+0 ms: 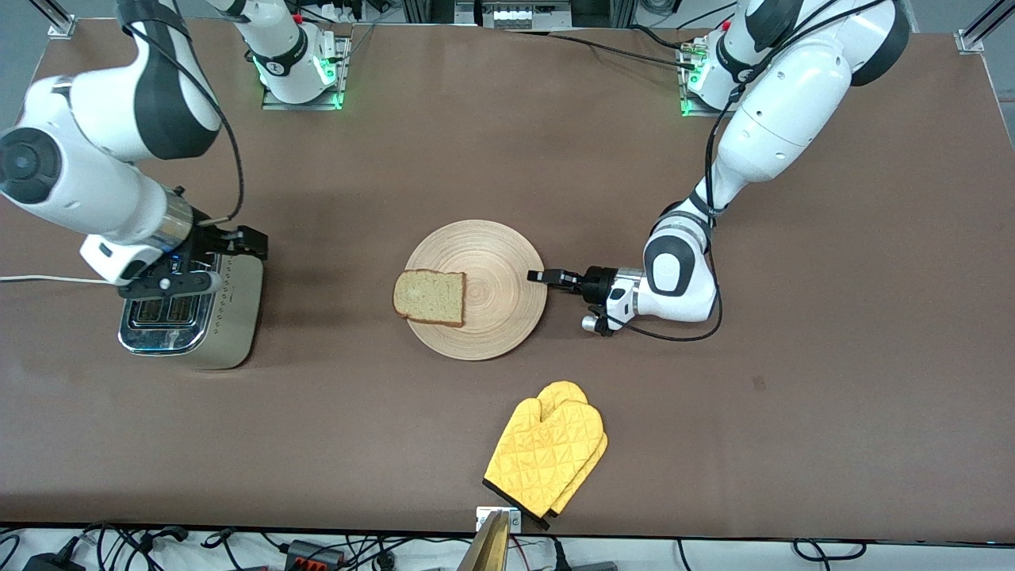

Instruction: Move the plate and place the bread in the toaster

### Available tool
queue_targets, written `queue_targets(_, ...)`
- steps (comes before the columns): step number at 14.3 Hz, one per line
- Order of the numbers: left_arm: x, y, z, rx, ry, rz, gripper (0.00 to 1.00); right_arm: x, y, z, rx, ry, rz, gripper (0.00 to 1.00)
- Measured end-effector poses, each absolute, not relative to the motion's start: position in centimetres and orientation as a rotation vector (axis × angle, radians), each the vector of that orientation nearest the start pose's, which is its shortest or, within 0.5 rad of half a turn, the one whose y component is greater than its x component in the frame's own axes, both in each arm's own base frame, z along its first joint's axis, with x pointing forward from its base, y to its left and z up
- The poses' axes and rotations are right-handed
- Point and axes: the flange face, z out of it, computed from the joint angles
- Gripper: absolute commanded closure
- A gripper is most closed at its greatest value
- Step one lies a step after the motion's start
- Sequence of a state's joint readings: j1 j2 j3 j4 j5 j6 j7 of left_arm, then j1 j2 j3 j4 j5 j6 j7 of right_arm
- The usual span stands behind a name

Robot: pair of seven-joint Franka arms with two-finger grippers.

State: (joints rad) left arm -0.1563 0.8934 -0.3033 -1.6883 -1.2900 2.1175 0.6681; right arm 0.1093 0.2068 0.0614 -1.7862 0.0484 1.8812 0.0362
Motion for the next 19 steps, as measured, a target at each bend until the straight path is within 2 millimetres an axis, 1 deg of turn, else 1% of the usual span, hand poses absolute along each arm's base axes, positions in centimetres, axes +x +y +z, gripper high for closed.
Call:
queue_targets(2, 56.4, -31.3, 10.0, 1.951, -0.019, -0.322, 0.57, 59.8, 11.7, 41.5, -3.067, -0.194, 0.191, 0.0)
queue_targets(4, 56.9, -30.7, 10.0, 1.953, -0.012, -0.312, 0.56, 60.1, 12.8, 40.0, -3.059, -0.21, 0.193, 0.0)
queue_targets(5, 57.2, -30.1, 10.0, 1.957, -0.005, -0.304, 0.56, 60.4, 13.7, 38.9, -3.054, -0.225, 0.185, 0.0)
queue_targets(6, 57.6, -29.2, 9.9, 1.966, -0.005, -0.297, 0.56, 60.6, 14.8, 37.4, -3.041, -0.235, 0.179, 0.0)
queue_targets(8, 58.6, -26.8, 10.0, 1.982, -0.039, -0.3, 0.57, 60.8, 17.5, 33.4, -2.989, -0.226, 0.199, 0.0)
queue_targets(10, 59.6, -23.5, 10.6, 1.968, -0.083, -0.326, 0.57, 60.9, 19.5, 29.8, -2.956, -0.213, 0.214, 0.0)
queue_targets(12, 60.7, -19.3, 11.5, 1.956, -0.119, -0.344, 0.57, 61.1, 21.1, 28.1, -2.929, -0.172, 0.167, 0.0)
queue_targets(14, 61.5, -15.3, 13.2, 1.951, -0.163, -0.372, 0.57, 61.5, 22.4, 27.2, -2.911, -0.126, 0.09, 0.0)
queue_targets(16, 62.2, -11.6, 16.0, 1.981, -0.211, -0.441, 0.57, 61.4, 23.7, 26.1, -2.896, -0.109, 0.075, 0.0)
queue_targets(17, 62.7, -9.7, 18.1, 2.021, -0.239, -0.496, 0.56, 61.1, 24.5, 25.4, -2.873, -0.086, 0.093, 0.0)
queue_targets(19, 63.7, -6.0, 23.1, 2.103, -0.262, -0.593, 0.54, 60.3, 26.2, 23.8, -2.841, -0.062, 0.136, 0.0)
